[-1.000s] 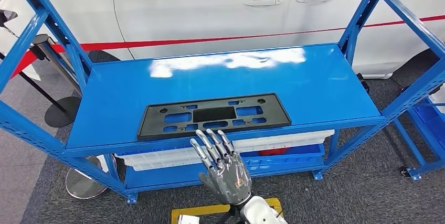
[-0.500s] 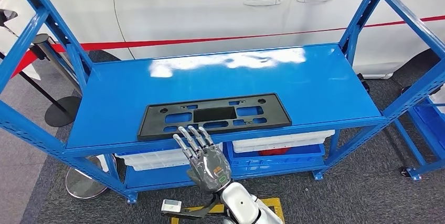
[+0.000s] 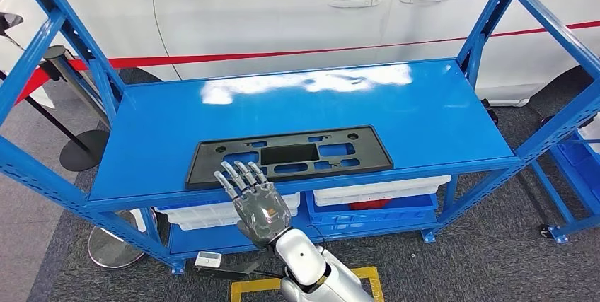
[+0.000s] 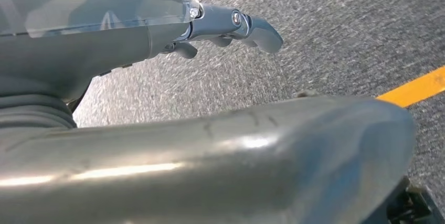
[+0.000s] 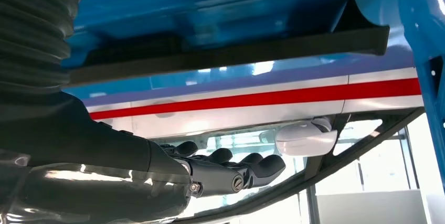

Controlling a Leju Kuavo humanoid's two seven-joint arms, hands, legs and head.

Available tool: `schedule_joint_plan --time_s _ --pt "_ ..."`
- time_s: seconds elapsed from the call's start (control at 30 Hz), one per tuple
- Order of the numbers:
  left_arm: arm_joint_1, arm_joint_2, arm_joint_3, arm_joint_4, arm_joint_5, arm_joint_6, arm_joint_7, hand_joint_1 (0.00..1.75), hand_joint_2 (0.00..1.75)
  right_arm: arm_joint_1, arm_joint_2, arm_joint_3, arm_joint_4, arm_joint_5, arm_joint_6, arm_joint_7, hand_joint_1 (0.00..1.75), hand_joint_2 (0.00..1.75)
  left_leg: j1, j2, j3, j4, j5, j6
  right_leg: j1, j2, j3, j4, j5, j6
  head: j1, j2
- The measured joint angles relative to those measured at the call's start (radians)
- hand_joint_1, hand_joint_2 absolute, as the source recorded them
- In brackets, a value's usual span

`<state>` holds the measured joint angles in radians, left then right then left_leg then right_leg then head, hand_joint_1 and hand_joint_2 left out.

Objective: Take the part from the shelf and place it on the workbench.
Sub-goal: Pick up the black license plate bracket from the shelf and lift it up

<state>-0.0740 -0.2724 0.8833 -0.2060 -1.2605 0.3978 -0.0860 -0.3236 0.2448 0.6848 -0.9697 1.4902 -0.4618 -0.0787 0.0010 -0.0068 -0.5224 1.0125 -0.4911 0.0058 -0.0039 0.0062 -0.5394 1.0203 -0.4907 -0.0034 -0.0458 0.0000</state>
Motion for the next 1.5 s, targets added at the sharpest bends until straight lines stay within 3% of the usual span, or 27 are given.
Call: schedule_joint_plan --time_s 0.4,0.63,0.87,1.17,1.3,1.5 --pt "0.0 -0.003 0.045 0.0 0.046 0.045 0.017 0.0 0.0 -0.08 0.028 -0.033 0.028 0.002 0.035 0.018 0.0 1.75 0.0 0.0 0.0 0.001 0.0 0.0 0.0 0.0 0.0 0.0 0.0 0.0 0.0 0.0" --pt "0.0 -0.008 0.081 0.0 0.086 0.084 0.003 0.0 0.0 -0.146 0.049 -0.034 0.059 0.067 0.122 0.057 0.0 1.75 0.0 0.0 0.0 0.001 0.0 0.0 0.0 0.0 0.0 0.0 0.001 0.001 0.0 0.0" --pt "-0.001 -0.028 0.113 0.0 0.118 0.13 -0.016 0.0 0.0 -0.316 0.073 -0.01 0.303 0.078 0.19 0.193 0.0 1.75 0.0 -0.001 -0.001 0.002 0.002 0.001 0.0 0.0 0.0 0.0 0.002 0.003 0.0 0.0" --pt "-0.003 -0.035 0.121 0.0 0.113 0.128 -0.035 0.0 0.0 -0.428 0.061 -0.002 0.518 0.075 0.229 0.228 0.0 1.75 0.0 -0.001 -0.002 0.003 0.002 0.001 0.0 0.0 -0.001 0.0 0.003 0.004 0.0 0.0" --pt "-0.003 -0.035 0.121 0.0 0.108 0.128 -0.041 0.0 0.0 -0.45 0.046 -0.007 0.558 0.059 0.245 0.235 1.74 1.75 0.0 0.0 -0.001 0.003 0.002 0.001 0.0 0.0 0.0 -0.001 0.003 0.004 0.0 0.0" --pt "-0.003 -0.035 0.121 0.0 0.097 0.128 -0.043 0.0 0.0 -0.461 0.025 -0.042 0.588 0.011 0.265 0.249 1.75 1.75 0.0 0.0 -0.001 0.004 0.003 0.002 0.0 0.0 0.0 -0.001 0.004 0.006 0.0 0.0"
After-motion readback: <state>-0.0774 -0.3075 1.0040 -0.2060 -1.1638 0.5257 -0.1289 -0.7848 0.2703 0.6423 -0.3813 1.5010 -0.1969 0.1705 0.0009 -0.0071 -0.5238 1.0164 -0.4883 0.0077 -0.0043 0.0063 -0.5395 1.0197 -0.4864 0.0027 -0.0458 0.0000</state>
